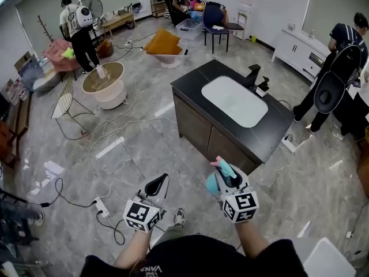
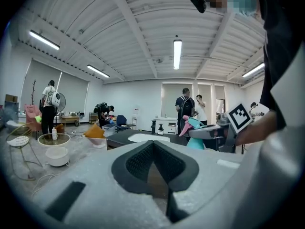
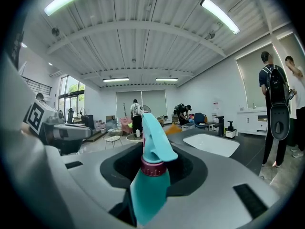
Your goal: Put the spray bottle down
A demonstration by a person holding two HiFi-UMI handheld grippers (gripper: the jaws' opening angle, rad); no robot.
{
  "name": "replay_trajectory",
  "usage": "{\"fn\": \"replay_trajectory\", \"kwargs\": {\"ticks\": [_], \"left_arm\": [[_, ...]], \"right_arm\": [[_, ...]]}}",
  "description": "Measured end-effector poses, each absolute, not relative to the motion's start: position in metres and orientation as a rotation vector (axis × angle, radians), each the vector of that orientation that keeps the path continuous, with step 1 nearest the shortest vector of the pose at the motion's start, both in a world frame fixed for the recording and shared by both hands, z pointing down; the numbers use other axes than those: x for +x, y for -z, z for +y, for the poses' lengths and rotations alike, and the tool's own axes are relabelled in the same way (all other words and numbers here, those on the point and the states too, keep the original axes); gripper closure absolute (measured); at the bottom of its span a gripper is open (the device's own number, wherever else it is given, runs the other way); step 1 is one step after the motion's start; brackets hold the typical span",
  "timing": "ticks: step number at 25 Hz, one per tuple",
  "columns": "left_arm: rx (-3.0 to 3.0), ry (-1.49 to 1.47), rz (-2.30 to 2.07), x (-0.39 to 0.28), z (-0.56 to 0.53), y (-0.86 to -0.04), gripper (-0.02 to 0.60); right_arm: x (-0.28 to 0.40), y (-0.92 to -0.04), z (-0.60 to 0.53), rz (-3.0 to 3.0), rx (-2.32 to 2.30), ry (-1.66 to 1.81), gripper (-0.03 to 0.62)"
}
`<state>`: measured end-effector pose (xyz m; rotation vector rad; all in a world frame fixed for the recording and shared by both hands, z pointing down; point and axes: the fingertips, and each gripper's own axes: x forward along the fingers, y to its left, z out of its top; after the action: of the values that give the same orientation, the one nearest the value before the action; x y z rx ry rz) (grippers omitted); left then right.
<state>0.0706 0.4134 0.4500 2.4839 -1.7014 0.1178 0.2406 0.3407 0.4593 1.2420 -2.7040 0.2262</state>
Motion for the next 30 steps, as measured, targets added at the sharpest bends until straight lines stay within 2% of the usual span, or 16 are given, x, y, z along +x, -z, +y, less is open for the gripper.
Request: {"fn": "replay_trajectory", "kwargs": {"ticks": [18, 30], "left_arm": [[2.579, -0.112, -1.587, -0.034, 0.32, -0.45, 0.571], [2.526, -0.107, -1.59, -0.059, 0.256, -0.469, 0.571]], "right_arm": [[0.157, -0.458, 0.262, -2.634, 1.423, -0.248, 0.448], [0.131, -0.474, 0.191, -2.615, 1.374, -0.269, 0.448]]}}
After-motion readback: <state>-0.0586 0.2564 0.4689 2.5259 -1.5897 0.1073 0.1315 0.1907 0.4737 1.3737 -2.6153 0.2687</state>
